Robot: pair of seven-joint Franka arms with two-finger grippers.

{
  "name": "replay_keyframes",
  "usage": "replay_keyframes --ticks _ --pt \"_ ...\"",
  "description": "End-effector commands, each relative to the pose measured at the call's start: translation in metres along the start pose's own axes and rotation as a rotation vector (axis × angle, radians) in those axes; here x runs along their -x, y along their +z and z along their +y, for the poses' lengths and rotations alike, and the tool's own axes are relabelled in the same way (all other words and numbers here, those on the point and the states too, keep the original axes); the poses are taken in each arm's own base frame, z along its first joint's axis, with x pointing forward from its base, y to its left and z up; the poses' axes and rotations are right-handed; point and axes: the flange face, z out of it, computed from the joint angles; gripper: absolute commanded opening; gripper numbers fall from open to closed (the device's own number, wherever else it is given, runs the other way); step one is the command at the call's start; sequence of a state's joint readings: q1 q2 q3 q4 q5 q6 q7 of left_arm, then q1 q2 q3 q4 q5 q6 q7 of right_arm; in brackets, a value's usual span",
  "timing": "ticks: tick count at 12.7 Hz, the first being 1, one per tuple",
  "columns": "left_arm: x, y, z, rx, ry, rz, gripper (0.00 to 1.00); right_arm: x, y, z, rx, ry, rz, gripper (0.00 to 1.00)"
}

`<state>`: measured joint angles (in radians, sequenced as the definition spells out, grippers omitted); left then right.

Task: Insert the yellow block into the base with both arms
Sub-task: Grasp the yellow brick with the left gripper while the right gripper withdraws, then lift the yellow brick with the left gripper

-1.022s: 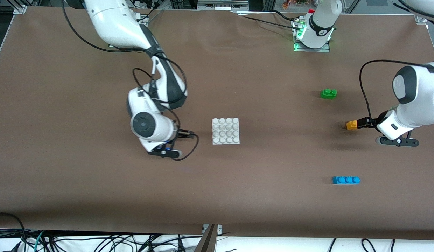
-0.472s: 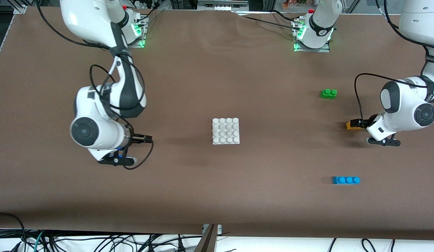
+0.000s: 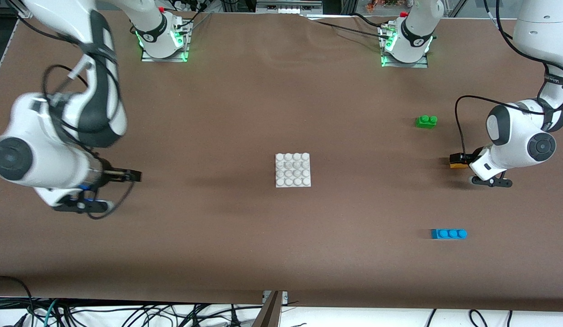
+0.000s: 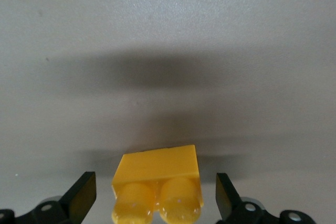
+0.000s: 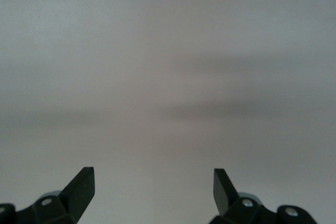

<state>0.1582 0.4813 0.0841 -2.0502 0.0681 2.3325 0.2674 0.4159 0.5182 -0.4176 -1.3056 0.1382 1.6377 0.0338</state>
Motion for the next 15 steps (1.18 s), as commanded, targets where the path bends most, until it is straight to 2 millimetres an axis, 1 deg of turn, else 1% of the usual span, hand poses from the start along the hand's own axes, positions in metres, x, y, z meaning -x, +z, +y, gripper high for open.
replay_keyframes --ticks 1,3,4,5,6,7,8,9,10,11,14,15 --pt "0.001 0.006 -0.003 -0.010 0.027 0.007 1.00 0.052 -0.056 0.035 -0.022 0.014 0.040 1.00" --pt "0.001 0.003 -0.004 -0.012 0.029 0.011 0.85 0.081 -0.085 0.049 -0.041 0.094 0.062 1.00" --pt "0.002 0.000 -0.007 -0.016 0.030 0.015 0.83 0.097 -0.100 0.057 -0.050 0.113 0.077 1.00" --pt "0.003 -0.001 -0.010 -0.017 0.024 0.012 0.85 0.106 -0.108 0.076 -0.057 0.136 0.070 1.00" --pt "0.003 -0.003 -0.011 -0.018 0.022 0.015 0.90 0.115 -0.119 0.088 -0.065 0.153 0.083 1.00" --pt "0.003 -0.003 -0.011 -0.016 0.020 0.016 0.97 0.123 -0.128 0.097 -0.073 0.167 0.083 1.00" --pt "0.004 -0.003 -0.013 -0.015 0.016 0.013 1.00 0.130 -0.134 0.102 -0.080 0.172 0.084 1.00" --pt "0.004 -0.008 -0.013 -0.016 0.015 0.019 1.00 0.134 -0.136 0.106 -0.078 0.174 0.076 1.00" --pt "0.004 -0.011 -0.013 -0.017 0.015 0.022 1.00 0.137 -0.133 0.108 -0.078 0.179 0.050 1.00" --pt "0.005 -0.013 -0.013 -0.017 0.014 0.022 1.00 0.137 -0.132 0.117 -0.081 0.192 0.043 1.00" --pt "0.005 -0.015 -0.013 -0.016 0.014 0.017 1.00 0.134 -0.128 0.117 -0.089 0.195 0.050 1.00" --pt "0.006 -0.014 -0.013 -0.014 0.013 0.016 0.98 0.132 -0.118 0.118 -0.091 0.198 0.046 1.00"
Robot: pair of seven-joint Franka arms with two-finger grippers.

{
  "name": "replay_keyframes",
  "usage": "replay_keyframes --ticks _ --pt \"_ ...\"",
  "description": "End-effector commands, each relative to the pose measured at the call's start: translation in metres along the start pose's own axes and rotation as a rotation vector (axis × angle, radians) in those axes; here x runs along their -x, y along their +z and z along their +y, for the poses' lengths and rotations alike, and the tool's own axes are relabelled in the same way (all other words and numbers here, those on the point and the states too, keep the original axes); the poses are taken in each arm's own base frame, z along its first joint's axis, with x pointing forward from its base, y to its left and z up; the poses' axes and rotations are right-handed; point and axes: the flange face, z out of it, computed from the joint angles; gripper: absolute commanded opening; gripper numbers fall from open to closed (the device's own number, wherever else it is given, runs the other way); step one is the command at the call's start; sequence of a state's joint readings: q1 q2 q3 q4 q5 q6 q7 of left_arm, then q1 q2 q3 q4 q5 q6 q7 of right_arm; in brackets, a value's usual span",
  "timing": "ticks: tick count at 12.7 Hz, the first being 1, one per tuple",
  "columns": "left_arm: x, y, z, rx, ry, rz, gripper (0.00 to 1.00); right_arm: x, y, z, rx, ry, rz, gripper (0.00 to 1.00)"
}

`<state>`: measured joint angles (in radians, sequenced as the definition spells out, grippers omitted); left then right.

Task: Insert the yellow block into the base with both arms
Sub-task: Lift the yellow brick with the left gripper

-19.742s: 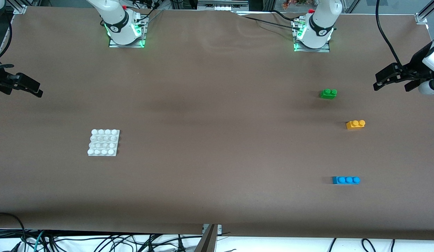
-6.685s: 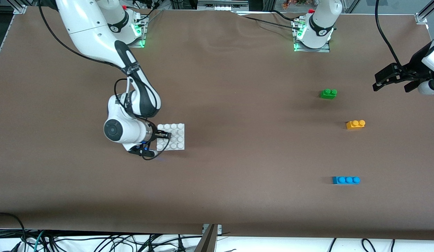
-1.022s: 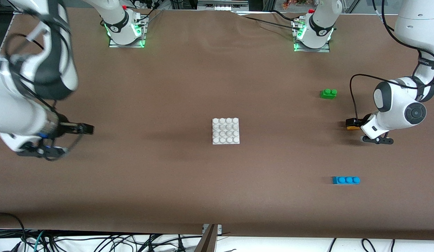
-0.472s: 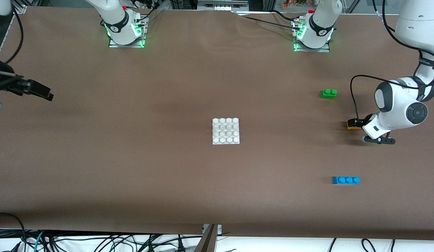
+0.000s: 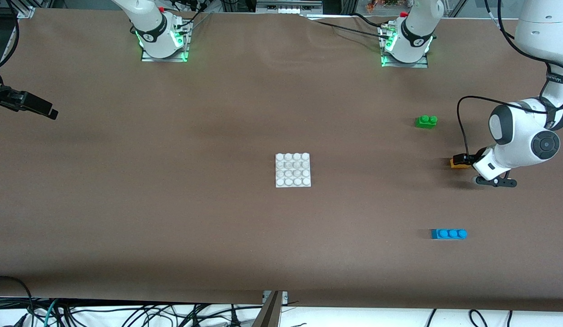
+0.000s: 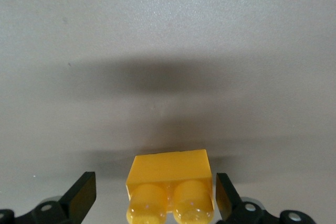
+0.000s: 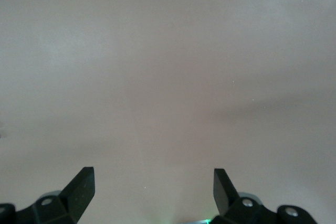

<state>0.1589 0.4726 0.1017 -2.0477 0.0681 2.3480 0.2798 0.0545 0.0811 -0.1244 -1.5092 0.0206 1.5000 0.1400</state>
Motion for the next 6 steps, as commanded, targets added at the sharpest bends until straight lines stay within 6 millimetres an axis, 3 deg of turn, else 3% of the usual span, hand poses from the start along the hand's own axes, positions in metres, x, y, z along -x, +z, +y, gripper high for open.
replay_keyframes --ticks 1,6 --pt "0.0050 -0.0071 -0.0014 -0.001 0.019 -0.011 0.93 0.0029 0.0121 0.0030 -0.005 0.015 0.022 1.00" --pt "0.0060 -0.0095 -0.0005 0.002 0.016 -0.018 0.80 0.0046 0.0134 0.0039 -0.007 0.000 0.042 1.00"
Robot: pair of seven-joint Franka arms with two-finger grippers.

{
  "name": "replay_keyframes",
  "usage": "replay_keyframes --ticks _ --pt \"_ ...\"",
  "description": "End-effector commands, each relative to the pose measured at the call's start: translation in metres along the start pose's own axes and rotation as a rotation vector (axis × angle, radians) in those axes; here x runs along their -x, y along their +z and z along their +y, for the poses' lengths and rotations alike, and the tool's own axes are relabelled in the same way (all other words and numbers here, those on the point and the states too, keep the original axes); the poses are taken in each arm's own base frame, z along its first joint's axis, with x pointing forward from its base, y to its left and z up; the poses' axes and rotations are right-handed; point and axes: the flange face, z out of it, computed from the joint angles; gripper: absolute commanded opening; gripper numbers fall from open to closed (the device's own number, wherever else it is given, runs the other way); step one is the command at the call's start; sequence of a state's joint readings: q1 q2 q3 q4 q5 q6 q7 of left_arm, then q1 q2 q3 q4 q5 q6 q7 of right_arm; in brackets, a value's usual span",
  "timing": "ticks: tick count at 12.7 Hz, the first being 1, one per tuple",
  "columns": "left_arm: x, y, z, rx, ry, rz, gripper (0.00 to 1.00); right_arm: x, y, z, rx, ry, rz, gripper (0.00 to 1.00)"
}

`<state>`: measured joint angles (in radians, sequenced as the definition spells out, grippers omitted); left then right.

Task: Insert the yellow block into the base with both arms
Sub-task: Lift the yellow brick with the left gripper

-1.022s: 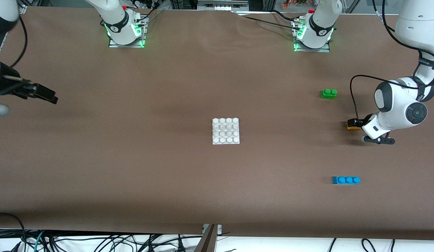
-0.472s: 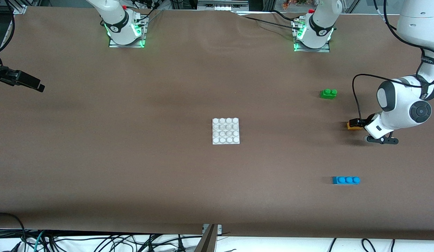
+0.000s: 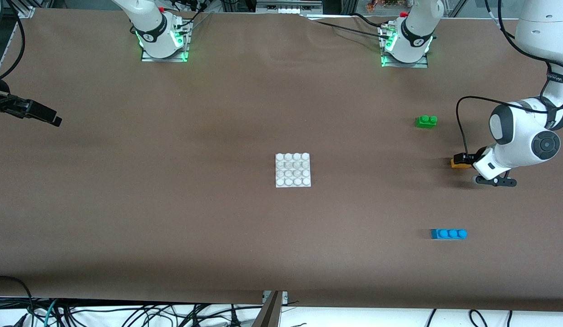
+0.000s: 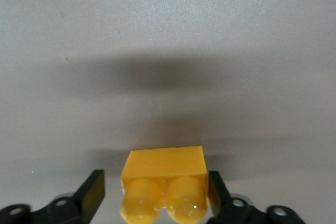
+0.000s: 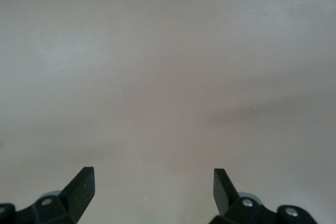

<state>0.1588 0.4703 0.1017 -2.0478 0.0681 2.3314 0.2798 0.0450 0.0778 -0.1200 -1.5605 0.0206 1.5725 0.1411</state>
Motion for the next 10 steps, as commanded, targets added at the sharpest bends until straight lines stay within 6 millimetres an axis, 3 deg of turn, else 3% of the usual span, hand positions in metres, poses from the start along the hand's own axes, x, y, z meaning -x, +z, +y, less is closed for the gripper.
replay_keyframes --ticks 1,2,5,7,8,10 --pt "0.005 -0.009 -0.001 -0.001 0.016 -0.008 0.79 0.010 -0.001 0.001 -0.004 -0.009 0.024 1.00" --pt "0.005 -0.009 -0.001 -0.001 0.016 -0.009 0.75 0.010 0.000 0.000 -0.002 -0.010 0.024 1.00" --pt "0.005 -0.010 0.000 -0.002 0.020 -0.008 0.27 0.010 0.002 -0.003 -0.002 -0.017 0.016 1.00" --pt "0.005 -0.018 -0.001 -0.006 0.018 0.004 0.06 0.009 0.002 -0.004 -0.002 -0.017 0.018 1.00" --pt "0.006 -0.026 0.000 -0.006 0.020 0.007 0.00 0.009 0.002 -0.003 -0.002 -0.015 0.016 1.00" --pt "0.006 -0.052 0.007 -0.011 0.029 0.029 0.00 0.008 0.003 -0.003 -0.002 -0.015 0.018 1.00"
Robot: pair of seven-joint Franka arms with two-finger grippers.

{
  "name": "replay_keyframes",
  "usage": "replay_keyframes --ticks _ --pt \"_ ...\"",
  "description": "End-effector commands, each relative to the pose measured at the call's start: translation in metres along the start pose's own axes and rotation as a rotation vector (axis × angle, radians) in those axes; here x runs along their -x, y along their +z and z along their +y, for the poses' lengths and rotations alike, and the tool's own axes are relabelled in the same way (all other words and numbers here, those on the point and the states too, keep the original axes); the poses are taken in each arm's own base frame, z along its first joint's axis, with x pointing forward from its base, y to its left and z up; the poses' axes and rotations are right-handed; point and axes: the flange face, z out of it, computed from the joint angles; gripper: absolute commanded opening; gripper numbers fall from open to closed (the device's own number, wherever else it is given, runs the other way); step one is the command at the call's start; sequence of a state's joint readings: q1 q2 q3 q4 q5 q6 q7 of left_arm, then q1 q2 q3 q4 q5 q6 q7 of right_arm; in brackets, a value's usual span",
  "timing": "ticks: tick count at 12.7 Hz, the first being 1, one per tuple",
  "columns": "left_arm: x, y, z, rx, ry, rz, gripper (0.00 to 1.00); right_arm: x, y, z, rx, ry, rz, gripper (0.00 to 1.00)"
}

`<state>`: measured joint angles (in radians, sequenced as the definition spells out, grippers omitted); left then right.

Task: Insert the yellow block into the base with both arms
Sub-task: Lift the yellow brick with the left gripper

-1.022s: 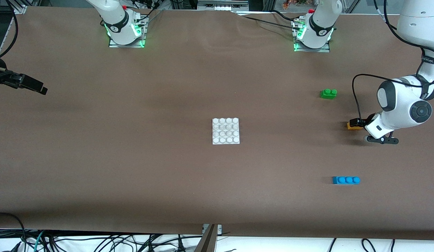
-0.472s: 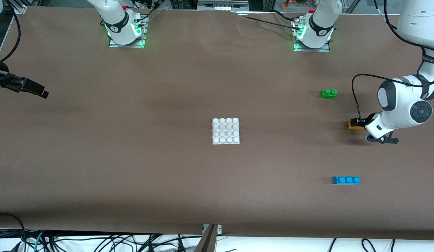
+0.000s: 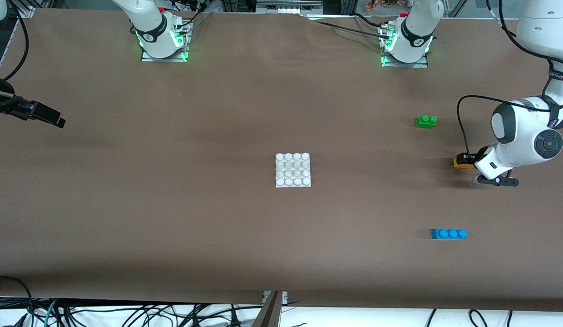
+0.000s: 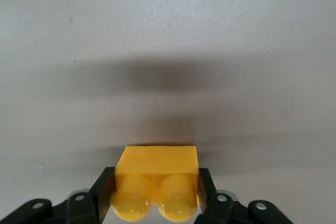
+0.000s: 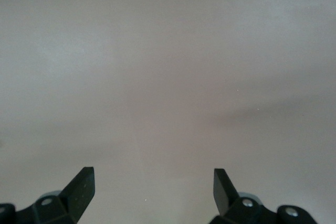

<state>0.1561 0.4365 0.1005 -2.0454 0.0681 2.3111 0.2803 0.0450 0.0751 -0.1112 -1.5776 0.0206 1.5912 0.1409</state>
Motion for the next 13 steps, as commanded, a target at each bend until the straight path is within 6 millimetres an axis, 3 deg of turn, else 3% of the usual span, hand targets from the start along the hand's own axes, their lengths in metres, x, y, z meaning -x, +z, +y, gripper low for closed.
replay_keyframes --ticks 1,3,5,7,10,13 --pt "0.003 -0.047 0.018 -0.010 0.045 0.022 0.00 0.008 -0.002 0.002 0.000 -0.006 0.012 1.00" --pt "-0.005 -0.077 0.051 -0.028 0.092 0.067 0.00 0.007 -0.002 0.002 0.000 -0.005 0.014 1.00" --pt "-0.015 -0.113 0.102 -0.050 0.162 0.128 0.00 0.007 -0.003 0.002 -0.001 -0.005 0.015 1.00" --pt "-0.024 -0.133 0.160 -0.006 0.180 0.167 0.00 0.007 -0.003 0.002 -0.004 -0.005 0.016 1.00" --pt "-0.024 -0.143 0.264 0.026 0.143 0.182 0.00 0.007 -0.003 0.001 -0.005 -0.006 0.015 1.00" --pt "-0.023 -0.144 0.350 0.045 0.028 0.170 0.00 0.007 -0.003 0.001 -0.004 -0.006 0.015 1.00"
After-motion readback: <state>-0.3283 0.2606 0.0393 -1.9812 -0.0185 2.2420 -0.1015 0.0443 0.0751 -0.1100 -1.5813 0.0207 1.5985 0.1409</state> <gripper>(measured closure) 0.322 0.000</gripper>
